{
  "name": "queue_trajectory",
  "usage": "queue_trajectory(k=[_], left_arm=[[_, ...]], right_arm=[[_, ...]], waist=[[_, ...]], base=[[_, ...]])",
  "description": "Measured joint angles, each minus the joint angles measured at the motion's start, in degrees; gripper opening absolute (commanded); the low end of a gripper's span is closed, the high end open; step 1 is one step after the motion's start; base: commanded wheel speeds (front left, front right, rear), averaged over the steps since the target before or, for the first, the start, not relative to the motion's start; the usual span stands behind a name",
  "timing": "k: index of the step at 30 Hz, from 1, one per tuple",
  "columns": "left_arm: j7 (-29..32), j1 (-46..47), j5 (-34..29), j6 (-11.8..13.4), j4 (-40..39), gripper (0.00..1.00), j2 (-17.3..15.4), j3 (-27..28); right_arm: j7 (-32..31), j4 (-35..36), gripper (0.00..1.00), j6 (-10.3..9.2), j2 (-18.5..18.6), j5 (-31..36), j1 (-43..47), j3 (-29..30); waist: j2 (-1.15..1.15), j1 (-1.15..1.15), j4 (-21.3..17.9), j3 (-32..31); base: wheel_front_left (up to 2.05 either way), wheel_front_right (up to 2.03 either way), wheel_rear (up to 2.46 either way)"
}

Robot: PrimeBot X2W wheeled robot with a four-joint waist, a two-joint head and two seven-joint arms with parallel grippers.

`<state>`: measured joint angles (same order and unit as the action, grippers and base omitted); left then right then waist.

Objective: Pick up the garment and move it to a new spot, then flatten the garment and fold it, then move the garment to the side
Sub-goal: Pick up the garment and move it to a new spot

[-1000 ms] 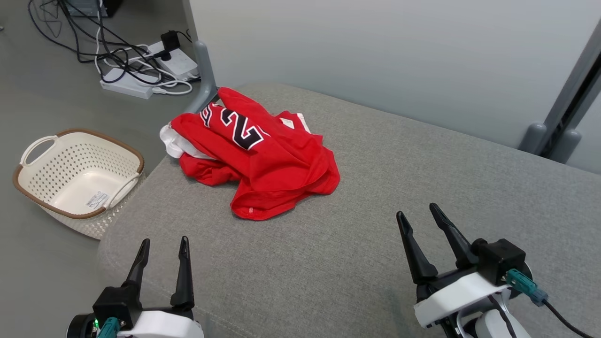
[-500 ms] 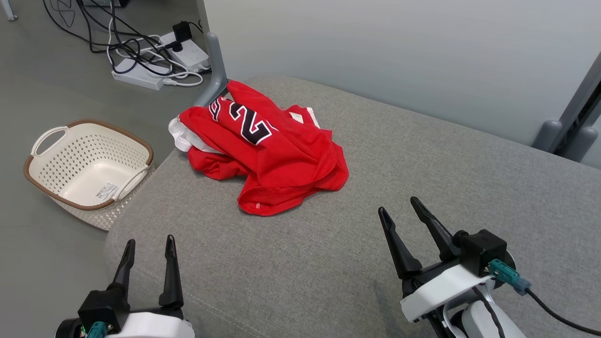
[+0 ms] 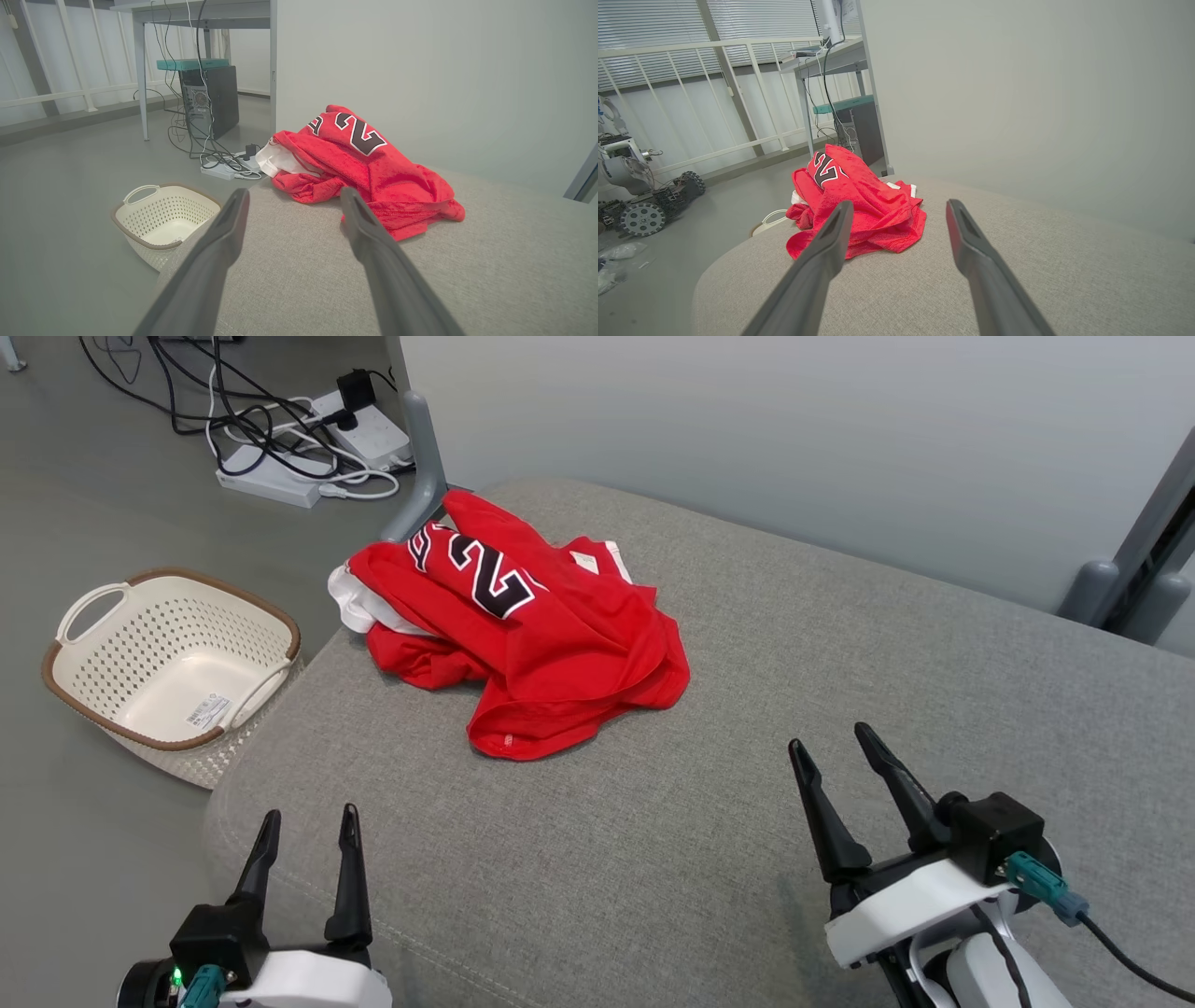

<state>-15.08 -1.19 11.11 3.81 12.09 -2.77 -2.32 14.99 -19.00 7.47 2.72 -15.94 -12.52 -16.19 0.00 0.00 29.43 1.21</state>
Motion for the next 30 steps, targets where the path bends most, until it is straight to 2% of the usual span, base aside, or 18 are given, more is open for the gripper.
queue_trajectory(k=[4, 7, 12, 15, 18, 20, 22, 24, 30], left_arm=[[0.0, 2.3, -0.9, -1.7, 1.2, 1.0, 0.0, 0.1], [0.0, 4.9, -1.0, -3.3, 1.2, 1.0, 0.0, 2.2], [0.0, 12.5, -2.2, -7.9, 4.1, 1.0, -1.6, 4.9], [-0.1, 18.5, -1.2, -9.9, 8.7, 1.0, -3.2, 5.2], [0.0, 24.8, -0.4, -10.8, 16.0, 1.0, -5.5, 3.3], [0.4, 29.4, 1.4, -11.0, 20.5, 1.0, -7.1, 2.1], [2.2, 33.7, 5.9, -11.1, 24.0, 1.0, -7.8, 0.9], [4.9, 37.3, 9.9, -11.2, 25.9, 1.0, -9.0, -3.0], [12.2, 45.0, 19.3, -11.3, 30.1, 1.0, -15.6, -10.9]], right_arm=[[0.0, 1.0, 1.0, 0.01, 0.0, 1.8, 0.5, 2.9], [0.0, 1.8, 1.0, 0.01, -0.1, 3.7, 0.0, 3.3], [0.0, 3.0, 1.0, 0.02, -0.1, 7.9, -3.4, 5.0], [0.0, 4.1, 1.0, 0.02, -0.1, 10.1, -5.5, 6.0], [0.0, 4.9, 1.0, 0.02, -0.1, 11.3, -7.4, 6.1], [0.0, 5.0, 1.0, 0.02, 0.0, 11.8, -8.3, 5.7], [0.0, 5.2, 1.0, 0.02, -0.1, 12.0, -8.8, 5.2], [0.0, 5.2, 1.0, 0.02, -0.1, 11.9, -9.4, 5.1], [0.0, 5.3, 1.0, 0.02, 0.0, 12.4, -10.6, 4.6]], waist=[[0.0, 0.0, 0.0, 1.6], [0.0, 0.0, -0.3, 3.4], [0.0, 0.0, -1.9, 8.3], [0.0, 0.0, -2.8, 11.6], [0.0, 0.0, -3.7, 15.0], [0.0, 0.0, -4.5, 17.0], [0.0, 0.0, -5.3, 18.6], [0.0, 0.0, -6.3, 19.8], [0.0, 0.0, -9.0, 22.8]], base=[[0.0, 0.0, 0.0], [0.0, 0.0, 0.0], [0.0, 0.0, 0.0], [0.0, 0.0, 0.0], [0.0, 0.0, 0.0], [0.0, 0.0, 0.0], [0.0, 0.0, 0.0], [0.0, 0.0, 0.0], [0.0, 0.0, 0.0]])
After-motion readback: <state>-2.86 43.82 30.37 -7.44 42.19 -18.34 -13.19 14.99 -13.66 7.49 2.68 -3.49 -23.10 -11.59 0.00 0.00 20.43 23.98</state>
